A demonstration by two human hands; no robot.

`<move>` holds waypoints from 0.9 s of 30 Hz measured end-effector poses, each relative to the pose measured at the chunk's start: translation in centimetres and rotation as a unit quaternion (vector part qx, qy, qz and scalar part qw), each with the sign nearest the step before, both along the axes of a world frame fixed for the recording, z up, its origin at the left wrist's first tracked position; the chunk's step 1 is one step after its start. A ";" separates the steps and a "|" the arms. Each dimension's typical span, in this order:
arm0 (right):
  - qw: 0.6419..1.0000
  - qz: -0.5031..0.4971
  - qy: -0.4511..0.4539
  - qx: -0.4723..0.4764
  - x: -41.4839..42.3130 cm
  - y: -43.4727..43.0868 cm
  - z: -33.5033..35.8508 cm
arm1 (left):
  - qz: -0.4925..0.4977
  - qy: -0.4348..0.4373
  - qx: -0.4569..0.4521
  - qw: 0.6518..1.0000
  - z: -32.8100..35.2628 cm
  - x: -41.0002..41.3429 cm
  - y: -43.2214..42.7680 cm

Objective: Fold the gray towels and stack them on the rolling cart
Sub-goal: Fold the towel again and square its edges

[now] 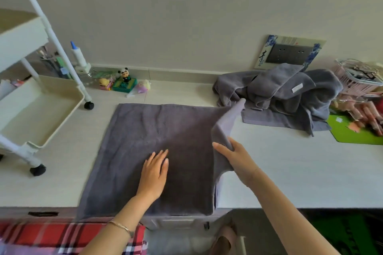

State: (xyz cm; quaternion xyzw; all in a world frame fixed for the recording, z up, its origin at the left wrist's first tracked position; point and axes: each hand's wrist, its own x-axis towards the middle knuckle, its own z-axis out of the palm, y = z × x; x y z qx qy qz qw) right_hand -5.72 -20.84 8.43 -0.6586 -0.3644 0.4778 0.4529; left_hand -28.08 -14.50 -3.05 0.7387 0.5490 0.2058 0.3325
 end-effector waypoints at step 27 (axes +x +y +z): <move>0.980 -0.121 -0.156 -0.036 -0.6 12.3 -7.4 | 0.199 -0.263 -0.252 0.910 1.3 -5.5 5.5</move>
